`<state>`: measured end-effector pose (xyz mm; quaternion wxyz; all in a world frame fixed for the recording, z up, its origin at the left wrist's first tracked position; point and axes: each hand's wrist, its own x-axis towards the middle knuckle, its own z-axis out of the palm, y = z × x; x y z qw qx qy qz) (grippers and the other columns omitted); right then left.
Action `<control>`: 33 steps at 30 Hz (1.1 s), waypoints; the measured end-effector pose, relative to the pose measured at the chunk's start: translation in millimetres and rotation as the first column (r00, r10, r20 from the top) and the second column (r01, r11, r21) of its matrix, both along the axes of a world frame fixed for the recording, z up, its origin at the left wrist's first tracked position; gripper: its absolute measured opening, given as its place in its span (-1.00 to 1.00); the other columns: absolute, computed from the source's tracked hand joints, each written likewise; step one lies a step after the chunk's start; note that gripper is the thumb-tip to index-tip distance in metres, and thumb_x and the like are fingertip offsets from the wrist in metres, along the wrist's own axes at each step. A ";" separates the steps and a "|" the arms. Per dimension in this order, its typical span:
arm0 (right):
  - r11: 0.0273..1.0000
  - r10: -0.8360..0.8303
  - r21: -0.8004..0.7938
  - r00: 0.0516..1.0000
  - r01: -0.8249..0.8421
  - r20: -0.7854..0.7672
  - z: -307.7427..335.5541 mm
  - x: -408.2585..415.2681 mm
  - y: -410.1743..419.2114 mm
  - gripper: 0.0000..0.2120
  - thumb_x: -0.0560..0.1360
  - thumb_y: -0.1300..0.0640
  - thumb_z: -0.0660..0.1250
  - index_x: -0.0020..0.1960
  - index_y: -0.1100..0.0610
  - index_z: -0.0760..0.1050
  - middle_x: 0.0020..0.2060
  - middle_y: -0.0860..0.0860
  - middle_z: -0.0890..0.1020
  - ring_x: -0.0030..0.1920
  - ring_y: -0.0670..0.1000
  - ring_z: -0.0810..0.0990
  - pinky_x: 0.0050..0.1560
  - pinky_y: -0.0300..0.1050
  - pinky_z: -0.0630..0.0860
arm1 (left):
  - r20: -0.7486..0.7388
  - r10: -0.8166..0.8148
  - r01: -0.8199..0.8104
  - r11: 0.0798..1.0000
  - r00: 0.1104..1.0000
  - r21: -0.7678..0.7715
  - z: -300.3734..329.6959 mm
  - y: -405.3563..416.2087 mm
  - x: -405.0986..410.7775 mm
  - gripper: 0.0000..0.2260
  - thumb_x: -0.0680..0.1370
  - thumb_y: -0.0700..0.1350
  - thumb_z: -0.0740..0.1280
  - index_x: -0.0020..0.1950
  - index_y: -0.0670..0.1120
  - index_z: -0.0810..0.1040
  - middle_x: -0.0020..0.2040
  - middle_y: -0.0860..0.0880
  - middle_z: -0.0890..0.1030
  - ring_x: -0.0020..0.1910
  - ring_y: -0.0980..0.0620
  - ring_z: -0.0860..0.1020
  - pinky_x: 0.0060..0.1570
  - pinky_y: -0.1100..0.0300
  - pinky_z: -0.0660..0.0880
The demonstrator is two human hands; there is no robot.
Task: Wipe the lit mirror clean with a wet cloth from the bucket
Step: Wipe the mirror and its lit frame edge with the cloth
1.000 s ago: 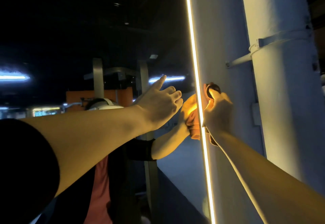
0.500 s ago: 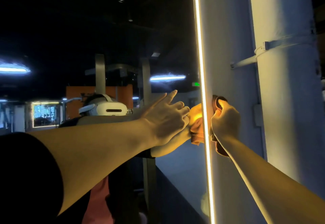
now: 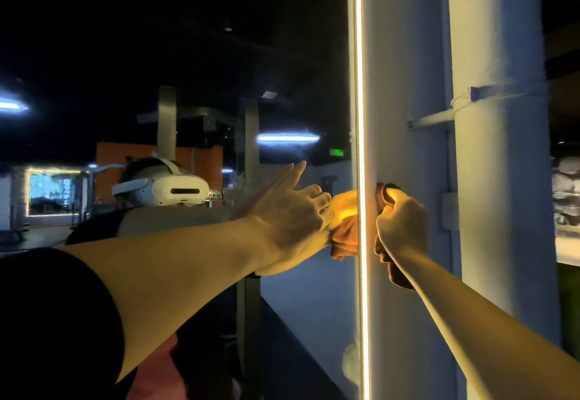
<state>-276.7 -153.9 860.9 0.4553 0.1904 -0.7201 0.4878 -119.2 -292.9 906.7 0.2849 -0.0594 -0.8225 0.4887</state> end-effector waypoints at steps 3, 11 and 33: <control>1.000 -0.008 -0.023 0.963 0.002 -0.270 2.8 8.3 -7.0 -0.75 0.56 0.33 0.31 0.22 0.37 0.56 0.03 0.28 0.66 -0.03 0.31 0.67 -0.01 0.07 0.60 | 0.010 -0.024 0.024 1.000 1.000 0.016 -0.4 2.7 1.2 -0.58 0.64 -0.06 0.18 0.50 -0.06 0.31 0.41 -0.09 0.41 0.40 -0.11 0.35 0.45 -0.35 -0.14; 0.999 -0.026 -0.036 0.985 0.020 -0.173 -32.0 6.1 -2.1 -0.76 0.59 0.28 0.27 0.17 0.39 0.58 0.05 0.27 0.66 0.03 0.30 0.66 0.03 0.03 0.58 | 0.047 0.028 -0.030 0.999 0.998 0.032 -0.6 6.1 6.6 -0.57 0.62 0.03 0.21 0.48 -0.05 0.35 0.46 -0.06 0.35 0.48 -0.09 0.26 0.44 -0.33 -0.20; 0.989 0.056 0.139 0.995 -0.043 -0.088 -126.8 2.0 10.2 -0.53 0.60 -0.01 0.14 0.27 0.30 0.55 0.08 0.23 0.67 -0.05 0.29 0.69 0.00 0.17 0.63 | 0.226 0.003 0.008 0.999 0.974 -0.044 -66.0 21.3 -7.5 -0.58 0.63 0.07 0.23 0.46 -0.04 0.38 0.55 -0.08 0.16 0.56 -0.11 0.06 0.49 -0.26 -0.16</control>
